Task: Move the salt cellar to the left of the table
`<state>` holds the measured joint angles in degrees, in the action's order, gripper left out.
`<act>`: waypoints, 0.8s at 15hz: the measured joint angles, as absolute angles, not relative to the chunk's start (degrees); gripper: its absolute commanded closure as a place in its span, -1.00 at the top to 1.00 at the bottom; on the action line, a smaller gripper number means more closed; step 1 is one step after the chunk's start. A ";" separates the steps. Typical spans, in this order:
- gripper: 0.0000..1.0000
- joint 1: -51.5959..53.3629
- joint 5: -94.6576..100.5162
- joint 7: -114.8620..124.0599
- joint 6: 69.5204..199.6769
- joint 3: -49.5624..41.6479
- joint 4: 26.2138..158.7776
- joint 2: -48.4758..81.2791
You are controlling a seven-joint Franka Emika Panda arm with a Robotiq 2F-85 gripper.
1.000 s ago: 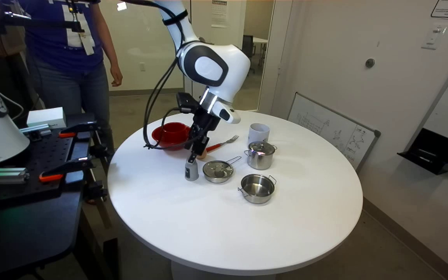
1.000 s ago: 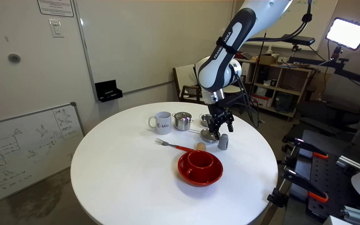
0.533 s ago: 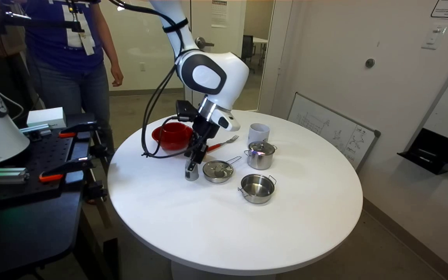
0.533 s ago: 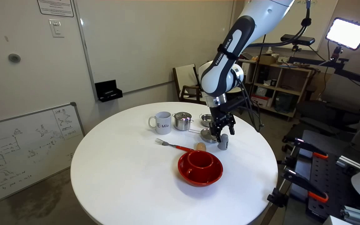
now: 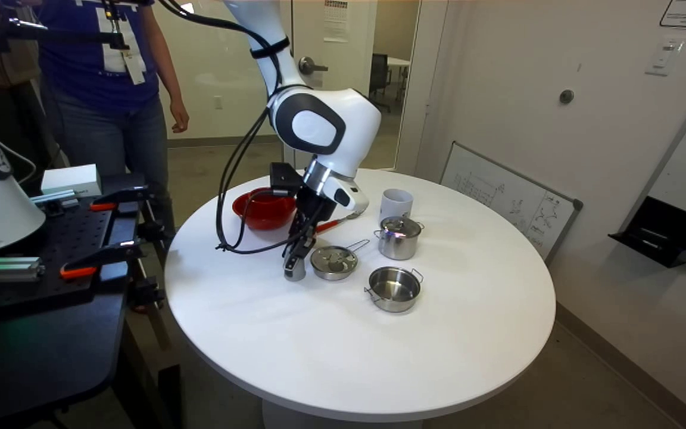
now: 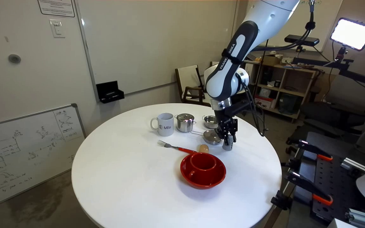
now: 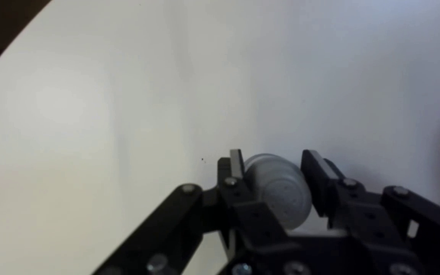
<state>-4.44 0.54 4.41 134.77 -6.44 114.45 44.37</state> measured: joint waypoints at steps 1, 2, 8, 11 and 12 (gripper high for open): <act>-0.67 -4.48 0.48 4.42 134.77 -6.44 114.44 44.38; -0.67 -4.50 0.45 4.42 134.77 -6.44 114.44 44.38; -0.67 -4.29 0.48 4.25 135.17 -5.96 114.78 43.39; -0.67 -3.11 1.51 3.21 135.26 -5.22 114.83 41.04; -0.67 -2.45 2.23 2.95 135.20 -5.03 114.83 40.05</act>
